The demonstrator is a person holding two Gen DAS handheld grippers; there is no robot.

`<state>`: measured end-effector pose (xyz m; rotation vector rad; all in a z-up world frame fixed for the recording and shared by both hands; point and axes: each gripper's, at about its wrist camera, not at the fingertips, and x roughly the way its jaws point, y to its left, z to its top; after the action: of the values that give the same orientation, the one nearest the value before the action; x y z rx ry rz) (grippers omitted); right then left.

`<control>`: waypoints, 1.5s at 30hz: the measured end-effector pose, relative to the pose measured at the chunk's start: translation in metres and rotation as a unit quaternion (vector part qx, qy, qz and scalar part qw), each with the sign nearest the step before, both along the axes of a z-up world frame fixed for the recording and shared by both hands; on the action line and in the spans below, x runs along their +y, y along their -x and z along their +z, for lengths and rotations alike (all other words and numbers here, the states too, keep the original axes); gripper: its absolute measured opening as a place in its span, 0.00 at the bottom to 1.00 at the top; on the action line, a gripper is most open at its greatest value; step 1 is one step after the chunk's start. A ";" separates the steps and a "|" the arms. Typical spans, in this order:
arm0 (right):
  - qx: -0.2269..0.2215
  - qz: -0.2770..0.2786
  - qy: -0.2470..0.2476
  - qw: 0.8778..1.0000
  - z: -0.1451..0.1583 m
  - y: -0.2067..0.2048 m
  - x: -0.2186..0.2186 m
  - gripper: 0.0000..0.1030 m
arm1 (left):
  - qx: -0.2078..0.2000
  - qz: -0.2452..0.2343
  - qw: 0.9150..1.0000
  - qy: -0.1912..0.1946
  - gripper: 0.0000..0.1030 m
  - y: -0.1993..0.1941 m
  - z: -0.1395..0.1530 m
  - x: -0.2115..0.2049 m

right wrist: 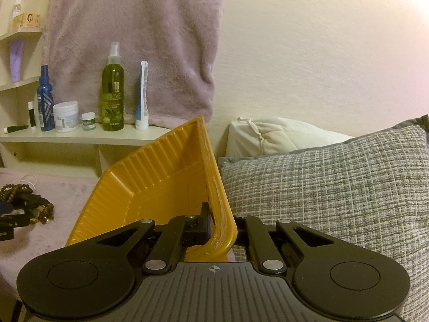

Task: Organize jewelry
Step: 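Carry the black case into the tray and open the left tool, then grasp the brown beaded bracelet with the left tool and lift it toward the tray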

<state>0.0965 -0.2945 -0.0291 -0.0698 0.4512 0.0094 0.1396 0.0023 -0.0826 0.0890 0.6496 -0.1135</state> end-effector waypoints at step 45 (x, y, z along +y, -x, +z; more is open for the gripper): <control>-0.004 0.005 0.003 1.000 -0.001 -0.002 0.000 0.06 | -0.001 -0.042 0.999 0.014 0.04 0.013 0.039 -0.015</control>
<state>0.0988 -0.2945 -0.0300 -0.0774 0.4437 0.0173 0.1265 -0.0122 -0.0440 0.0886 0.6429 -0.2043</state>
